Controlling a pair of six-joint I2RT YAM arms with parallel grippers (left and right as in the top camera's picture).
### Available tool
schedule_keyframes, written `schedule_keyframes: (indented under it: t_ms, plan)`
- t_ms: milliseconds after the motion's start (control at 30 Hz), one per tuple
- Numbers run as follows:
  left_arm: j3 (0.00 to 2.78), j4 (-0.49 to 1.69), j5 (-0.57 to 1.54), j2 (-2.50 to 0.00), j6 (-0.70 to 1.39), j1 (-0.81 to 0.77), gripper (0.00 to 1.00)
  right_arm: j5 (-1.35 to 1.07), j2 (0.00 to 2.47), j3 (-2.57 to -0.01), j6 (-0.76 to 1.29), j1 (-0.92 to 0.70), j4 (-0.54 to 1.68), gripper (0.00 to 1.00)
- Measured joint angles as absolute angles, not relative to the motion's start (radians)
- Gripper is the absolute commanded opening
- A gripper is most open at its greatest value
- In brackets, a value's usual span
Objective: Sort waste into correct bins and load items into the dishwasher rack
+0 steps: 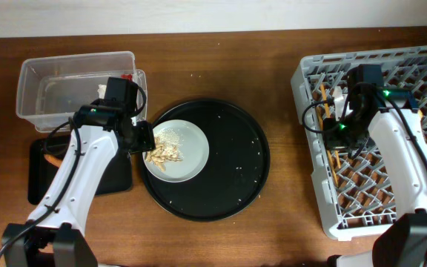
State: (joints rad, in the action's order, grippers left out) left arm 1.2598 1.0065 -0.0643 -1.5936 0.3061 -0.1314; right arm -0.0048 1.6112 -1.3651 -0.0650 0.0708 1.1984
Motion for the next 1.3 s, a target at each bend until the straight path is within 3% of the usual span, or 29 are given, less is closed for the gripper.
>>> schedule_keyframes:
  t_ms: [67, 133, 267, 300, 367, 400, 600, 867, 1033, 1233, 1267, 1300]
  plan:
    - [1.26, 1.007, -0.064, -1.594, 0.306, -0.131, 0.69, -0.005, 1.623, -1.364, -0.079, 0.071, 1.2, 0.06]
    - [1.26, 1.007, -0.064, -1.594, 0.306, -0.131, 0.69, 0.0, 1.623, -1.354, -0.086, 0.071, 1.196, 0.5]
    - [1.26, 1.007, -0.064, -1.594, 0.306, -0.131, 0.69, 0.003, 1.623, -1.353, -0.093, 0.072, 1.196, 0.5]
    - [1.26, 1.007, -0.064, -1.594, 0.306, -0.131, 0.69, 0.003, 1.623, -1.353, -0.086, 0.072, 1.182, 0.44]
    - [1.26, 1.007, -0.064, -1.594, 0.306, -0.131, 0.69, 0.003, 1.623, -1.351, -0.082, 0.072, 1.13, 0.09]
    - [1.26, 1.007, -0.064, -1.594, 0.306, -0.131, 0.69, 0.004, 1.623, -1.349, -0.076, 0.072, 1.111, 0.04]
    - [1.26, 1.007, -0.064, -1.594, 0.306, -0.131, 0.69, -0.001, 1.738, -1.35, -0.053, 0.073, 1.047, 0.04]
    - [1.26, 1.007, -0.064, -1.594, 0.306, -0.131, 0.69, -0.365, 1.808, -1.35, -0.244, 0.096, 1.073, 0.04]
    - [1.26, 1.007, -0.064, -1.594, 0.306, -0.131, 0.69, -0.418, 1.808, -1.35, -0.294, 0.038, 1.083, 0.04]
    - [1.26, 0.987, -0.063, -1.594, 0.306, -0.131, 0.69, -0.329, 1.805, -1.353, -0.18, -0.001, 1.128, 0.18]
    - [1.26, 0.955, -0.057, -1.594, 0.294, -0.136, 0.69, -0.286, 1.785, -1.358, -0.152, -0.001, 1.142, 0.23]
    - [1.259, 0.93, -0.049, -1.594, 0.279, -0.142, 0.7, -0.269, 1.761, -1.364, -0.135, -0.001, 1.15, 0.41]
